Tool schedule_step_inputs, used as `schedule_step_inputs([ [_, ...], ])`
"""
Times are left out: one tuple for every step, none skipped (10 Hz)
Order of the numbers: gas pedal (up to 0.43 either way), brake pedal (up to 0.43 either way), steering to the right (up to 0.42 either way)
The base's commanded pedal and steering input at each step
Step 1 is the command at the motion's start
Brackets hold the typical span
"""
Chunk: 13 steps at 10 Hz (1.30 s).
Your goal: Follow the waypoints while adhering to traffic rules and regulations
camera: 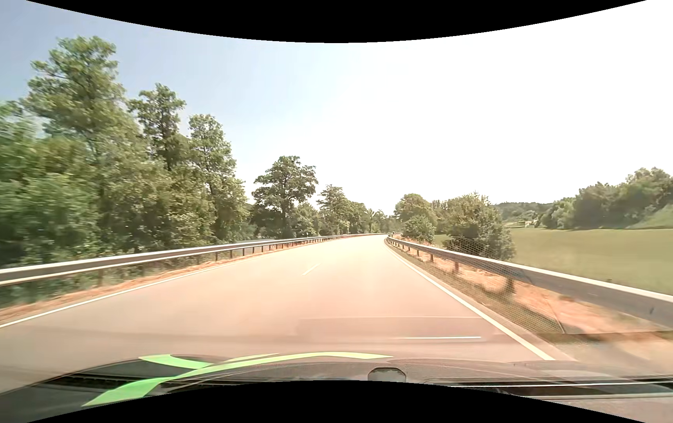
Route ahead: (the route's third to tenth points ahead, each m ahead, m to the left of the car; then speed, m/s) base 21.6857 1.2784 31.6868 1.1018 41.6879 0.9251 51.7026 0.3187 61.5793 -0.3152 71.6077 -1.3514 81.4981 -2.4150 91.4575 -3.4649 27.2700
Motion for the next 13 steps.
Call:
schedule_step_inputs([
  [0.319,0.0,0.008],
  [0.331,0.0,0.008],
  [0.331,0.0,0.008],
  [0.339,0.0,0.008],
  [0.339,0.0,0.007],
  [0.339,0.0,0.007],
  [0.35,0.0,0.008],
  [0.35,0.0,0.007],
  [0.35,0.0,0.008],
  [0.35,0.0,0.007],
  [0.331,0.0,0.007],
  [0.28,0.0,0.008],
  [0.268,0.0,0.008],
])
